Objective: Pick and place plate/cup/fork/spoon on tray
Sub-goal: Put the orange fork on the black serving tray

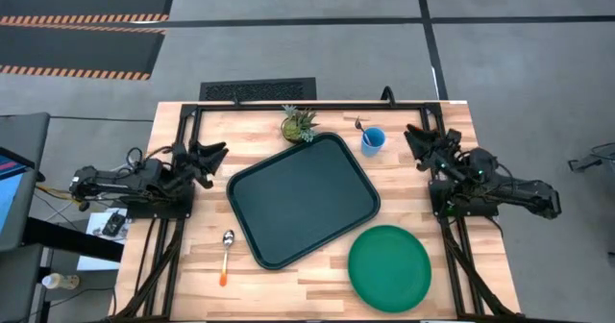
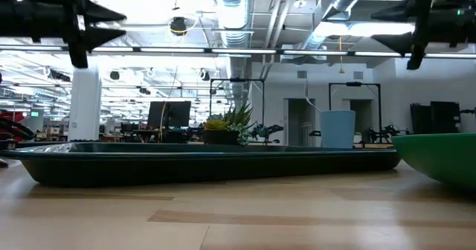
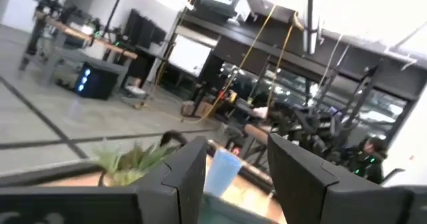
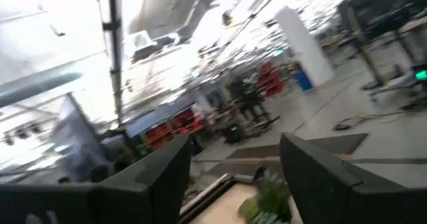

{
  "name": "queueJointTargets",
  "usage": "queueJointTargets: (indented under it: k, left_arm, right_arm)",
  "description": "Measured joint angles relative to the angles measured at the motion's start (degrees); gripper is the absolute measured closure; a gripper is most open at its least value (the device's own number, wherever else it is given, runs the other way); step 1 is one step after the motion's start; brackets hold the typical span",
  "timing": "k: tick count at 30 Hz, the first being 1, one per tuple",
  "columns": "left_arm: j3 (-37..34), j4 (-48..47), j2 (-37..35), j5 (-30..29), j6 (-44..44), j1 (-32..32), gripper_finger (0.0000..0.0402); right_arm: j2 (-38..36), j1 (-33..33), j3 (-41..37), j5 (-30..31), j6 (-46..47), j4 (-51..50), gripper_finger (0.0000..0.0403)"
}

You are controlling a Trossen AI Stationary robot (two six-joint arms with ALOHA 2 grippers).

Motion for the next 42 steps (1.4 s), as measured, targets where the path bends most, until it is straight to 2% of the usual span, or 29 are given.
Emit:
queueJointTargets:
  k: [4,9,12,16,21,27,31,35,42]
  left_arm:
    - [2.8,-1.7,0.0,2.9,0.7,0.7,0.0242]
    - [5.8,-5.9,0.0,4.4,0.1,1.4,0.0203]
    - [6.7,-7.5,0.4,2.5,0.3,1.8,0.0178]
    - [6.7,-8.3,0.5,-1.9,1.4,2.3,0.0154]
    - [6.7,-9.4,0.5,-2.8,1.5,2.8,0.0148]
    - [6.7,-12.0,0.5,-2.2,0.6,2.8,0.0148]
    - [6.8,-12.9,0.5,-2.2,0.3,2.8,0.0148]
    - [6.8,-13.4,0.5,-2.3,0.5,2.8,0.0148]
    - [6.8,-13.4,0.5,-2.3,0.5,2.8,0.0148]
  right_arm:
    - [7.6,-1.2,8.5,4.1,-2.5,-11.0,0.0148]
    - [25.0,-3.8,19.7,6.9,-5.8,-19.9,0.0148]
    - [35.9,-6.1,26.1,7.0,-9.3,-24.4,0.0148]
    - [50.2,-8.4,34.6,3.2,-14.6,-31.2,0.0148]
    - [62.4,-11.2,42.2,-2.9,-25.8,-34.8,0.0148]
    - [66.6,-17.6,48.8,-14.8,-37.4,-38.0,0.0148]
    - [66.6,-19.4,51.8,-15.2,-52.7,-42.8,0.0148]
    - [67.6,-18.5,54.0,-15.2,-66.1,-43.3,0.0148]
    - [73.1,-16.8,59.9,-12.6,-70.4,-51.6,0.0148]
